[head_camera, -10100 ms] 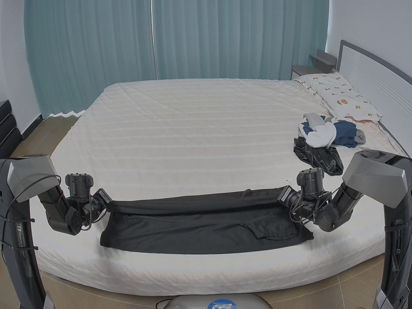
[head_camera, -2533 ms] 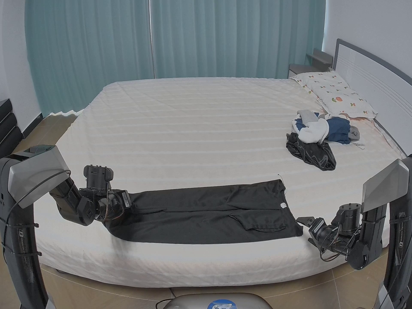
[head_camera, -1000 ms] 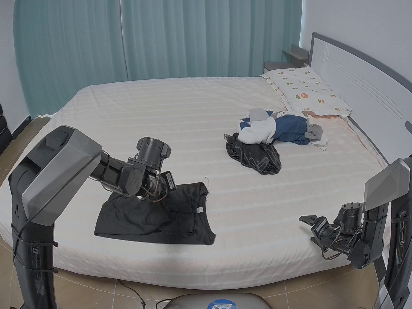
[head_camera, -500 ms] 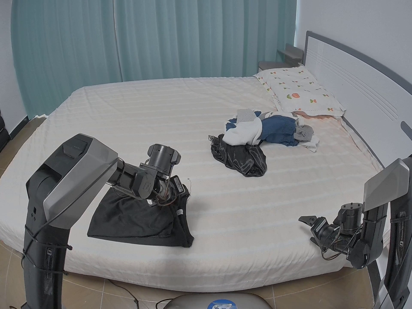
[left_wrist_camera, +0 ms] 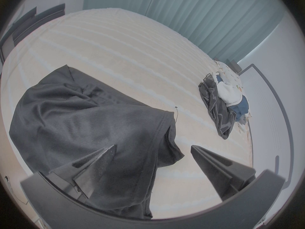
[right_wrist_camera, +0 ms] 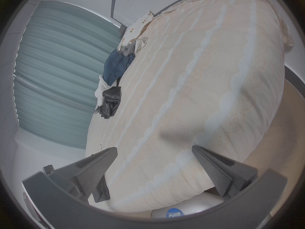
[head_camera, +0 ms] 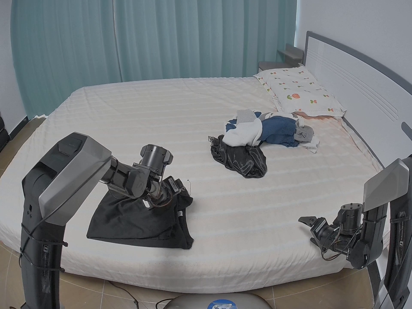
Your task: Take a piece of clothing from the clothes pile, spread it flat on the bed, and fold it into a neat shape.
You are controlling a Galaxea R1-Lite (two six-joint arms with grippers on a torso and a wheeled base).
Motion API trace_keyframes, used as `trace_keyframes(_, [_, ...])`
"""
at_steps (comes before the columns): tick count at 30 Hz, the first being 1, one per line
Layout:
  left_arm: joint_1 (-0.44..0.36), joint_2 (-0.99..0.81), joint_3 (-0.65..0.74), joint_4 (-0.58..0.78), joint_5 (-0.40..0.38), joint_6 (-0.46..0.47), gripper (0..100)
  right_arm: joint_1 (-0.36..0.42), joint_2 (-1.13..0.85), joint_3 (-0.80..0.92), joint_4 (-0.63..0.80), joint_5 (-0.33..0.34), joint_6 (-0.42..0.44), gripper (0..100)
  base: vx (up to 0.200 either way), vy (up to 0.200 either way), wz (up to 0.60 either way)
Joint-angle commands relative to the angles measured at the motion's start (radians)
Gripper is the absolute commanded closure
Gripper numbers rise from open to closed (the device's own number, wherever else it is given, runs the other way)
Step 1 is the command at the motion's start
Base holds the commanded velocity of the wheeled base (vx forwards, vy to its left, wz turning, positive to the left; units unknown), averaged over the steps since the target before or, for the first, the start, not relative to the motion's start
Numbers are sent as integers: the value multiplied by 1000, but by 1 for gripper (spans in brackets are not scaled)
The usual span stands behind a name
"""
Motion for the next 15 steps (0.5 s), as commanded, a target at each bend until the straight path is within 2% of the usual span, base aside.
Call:
trace_keyframes(1, [52,-92,90,-6,-61,-13,0,1,2,1,-10,0,-1,0,0,0,0])
trace_keyframes(4, [96,-141,157,-26,-107,-22,0,2,3,1,-10,0,-1,0,0,0,0])
trace_keyframes(10, [179,-210,297,-133,-181,-48,0,2,3,1,-10,-1,-3,0,-200,0,0])
trace_keyframes(11, [217,-225,352,-173,-209,-48,0,4,7,-2,-10,-3,-6,0,0,0,0])
trace_keyframes(15, [256,-225,389,-197,-213,-50,0,11,-1,-11,-12,-3,-27,0,0,0,0])
